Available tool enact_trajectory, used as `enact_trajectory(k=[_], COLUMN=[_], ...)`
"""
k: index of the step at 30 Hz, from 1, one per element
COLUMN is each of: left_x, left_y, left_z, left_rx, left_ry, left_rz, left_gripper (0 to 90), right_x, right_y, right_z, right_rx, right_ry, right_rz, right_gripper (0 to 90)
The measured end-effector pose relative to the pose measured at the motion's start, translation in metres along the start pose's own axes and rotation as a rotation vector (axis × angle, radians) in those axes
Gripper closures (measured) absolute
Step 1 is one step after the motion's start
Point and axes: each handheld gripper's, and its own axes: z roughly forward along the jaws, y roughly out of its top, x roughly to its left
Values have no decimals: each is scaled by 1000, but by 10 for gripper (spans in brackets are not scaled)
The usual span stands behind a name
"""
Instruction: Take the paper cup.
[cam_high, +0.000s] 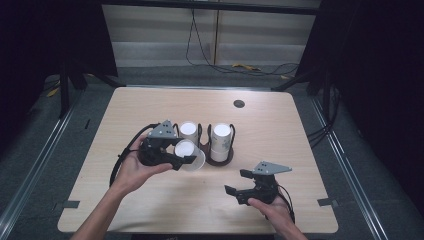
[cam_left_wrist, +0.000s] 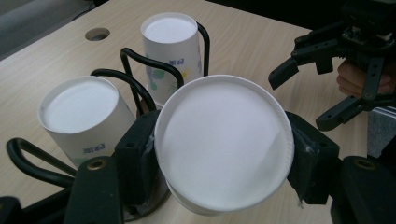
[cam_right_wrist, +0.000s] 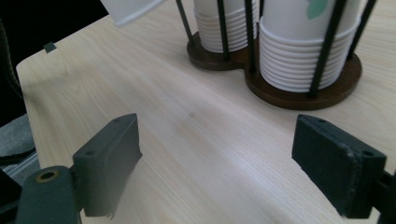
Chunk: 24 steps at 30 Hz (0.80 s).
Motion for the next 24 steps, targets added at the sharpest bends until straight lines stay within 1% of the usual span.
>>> enact_trajectory(k=[2, 4, 6, 7, 10, 11, 12, 13, 14, 15, 16, 17, 18, 20, 21, 22, 23, 24], left_x=[-2, -3, -4, -4, -4, -3, -4, -4, -5, -5, -5, -5, -5, -6, -7, -7, -8, -7], left_y=[-4, -7, -10, -11, -16, -18, -19, -21, -22, -23, -24, -25, -26, -28, -30, -30, -32, -33], left_z=[2, 4, 5, 5, 5, 6, 6, 7, 7, 8, 9, 10, 12, 16, 19, 20, 23, 25], left_rx=[8, 15, 22, 18, 10, 5, 3, 2, 5, 1, -5, -11, -12, -1, 2, 5, 5, 10], left_ry=[-1, -8, -10, -12, -17, -27, -32, -30, -27, -33, -46, -64, -69, -67, -71, -63, -52, -55], left_rz=[2, 4, 9, 5, -4, -10, -9, 1, 4, 1, -6, -15, -16, -9, -14, -13, -12, -11], left_gripper=[356, 356, 356, 356, 356, 356, 356, 356, 355, 355, 355, 355, 355, 355, 355, 355, 354, 354], right_x=[1, 2, 2, 3, 5, 7, 7, 8, 11, 12, 14, 14, 14, 14, 14, 15, 16, 16], right_y=[2, 6, 9, 12, 16, 15, 15, 15, 15, 15, 14, 14, 13, 11, 10, 9, 8, 8], right_z=[3, 7, 11, 13, 19, 23, 23, 24, 25, 25, 24, 24, 24, 25, 26, 27, 27, 27], right_rx=[6, 6, 6, 8, -18, -34, -34, -29, -23, -31, -52, -52, -51, -49, -49, -45, -51, -51], right_ry=[10, 37, 35, 32, 45, 78, 78, 84, 88, 87, 94, 94, 98, 111, 114, 124, 141, 141], right_rz=[-10, -21, -40, -43, -45, -50, -50, -59, -77, -84, -87, -87, -84, -82, -83, -82, -81, -81], right_gripper=[147, 140, 147, 146, 145, 138, 138, 138, 138, 137, 137, 137, 138, 140, 140, 139, 138, 138])
